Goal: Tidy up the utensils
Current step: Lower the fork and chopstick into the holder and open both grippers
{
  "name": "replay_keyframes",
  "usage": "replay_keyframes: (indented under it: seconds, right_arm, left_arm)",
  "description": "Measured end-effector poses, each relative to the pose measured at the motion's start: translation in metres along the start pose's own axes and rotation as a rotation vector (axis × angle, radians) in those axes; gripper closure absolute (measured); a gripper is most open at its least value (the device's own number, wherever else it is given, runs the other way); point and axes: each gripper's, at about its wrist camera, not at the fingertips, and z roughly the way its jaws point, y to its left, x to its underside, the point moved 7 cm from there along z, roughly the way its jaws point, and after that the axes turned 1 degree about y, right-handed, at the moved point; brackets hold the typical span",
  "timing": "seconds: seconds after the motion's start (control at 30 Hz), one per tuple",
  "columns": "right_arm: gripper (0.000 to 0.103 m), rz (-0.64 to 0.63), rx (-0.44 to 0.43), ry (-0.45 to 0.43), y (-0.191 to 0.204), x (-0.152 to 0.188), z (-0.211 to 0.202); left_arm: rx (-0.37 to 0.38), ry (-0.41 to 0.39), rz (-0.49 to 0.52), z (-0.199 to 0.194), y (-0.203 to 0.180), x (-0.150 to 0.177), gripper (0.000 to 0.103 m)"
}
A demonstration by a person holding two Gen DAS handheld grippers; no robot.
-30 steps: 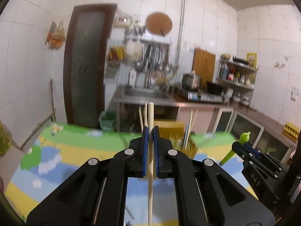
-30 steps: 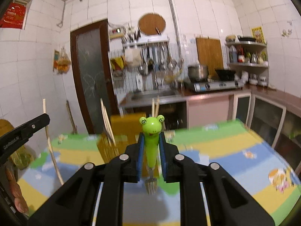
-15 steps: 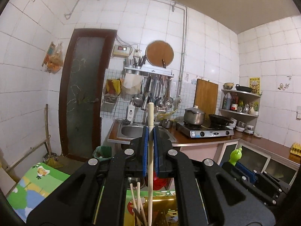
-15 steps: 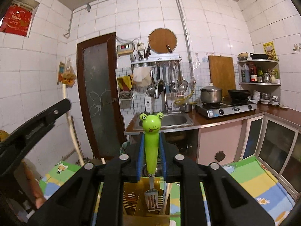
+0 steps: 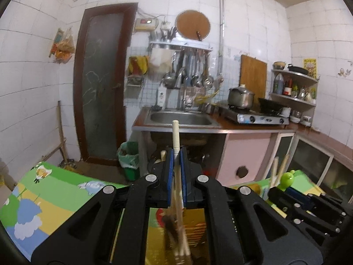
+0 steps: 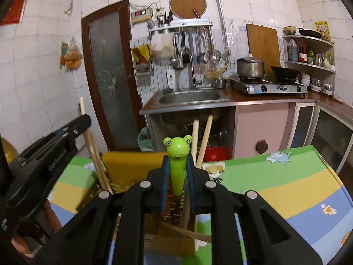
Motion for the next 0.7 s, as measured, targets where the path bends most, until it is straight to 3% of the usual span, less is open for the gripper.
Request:
replay_keyframes:
  seconds: [0.07, 0.13, 0.2, 0.23, 0.3, 0.37, 0.47, 0.5, 0.7]
  right_arm:
    - [0.087, -0.026, -0.004, 0.005, 0.004, 0.004, -0.002]
    - [0.079, -0.05, 0.004, 0.012, 0.008, 0.005, -0.008]
    - [0.069, -0.055, 0.004, 0.014, 0.01, 0.003, -0.018]
    - [0.058, -0.055, 0.009, 0.001, 0.01, 0.0, -0.027]
    - [0.05, -0.048, 0.03, -0.034, 0.009, -0.008, -0.046]
    - [0.045, -0.04, 0.028, -0.062, 0.009, -0.017, -0.066]
    - [0.028, -0.025, 0.024, -0.103, 0.005, -0.022, -0.104]
    - [0.023, -0.025, 0.018, -0.12, 0.005, -0.018, -0.123]
    - [0.012, -0.024, 0.013, -0.134, -0.001, 0.034, -0.183]
  left_arm:
    - [-0.008, 0.038, -0.018, -0.003, 0.011, 0.005, 0.09]
    - [-0.026, 0.044, -0.043, -0.015, 0.025, 0.002, 0.074]
    - [-0.052, 0.025, -0.069, -0.035, 0.04, -0.005, 0.033]
    - [-0.063, 0.004, -0.08, -0.051, 0.049, -0.008, 0.027]
    - [-0.077, -0.017, -0.08, -0.076, 0.06, -0.014, 0.013]
    - [-0.089, -0.027, -0.06, -0.106, 0.068, -0.017, 0.005]
    - [-0.081, -0.017, -0.053, -0.147, 0.076, -0.008, 0.005]
    - [-0.075, -0.014, -0.055, -0.16, 0.079, -0.003, 0.005]
    - [-0.099, -0.042, -0.1, -0.231, 0.095, 0.05, 0.005]
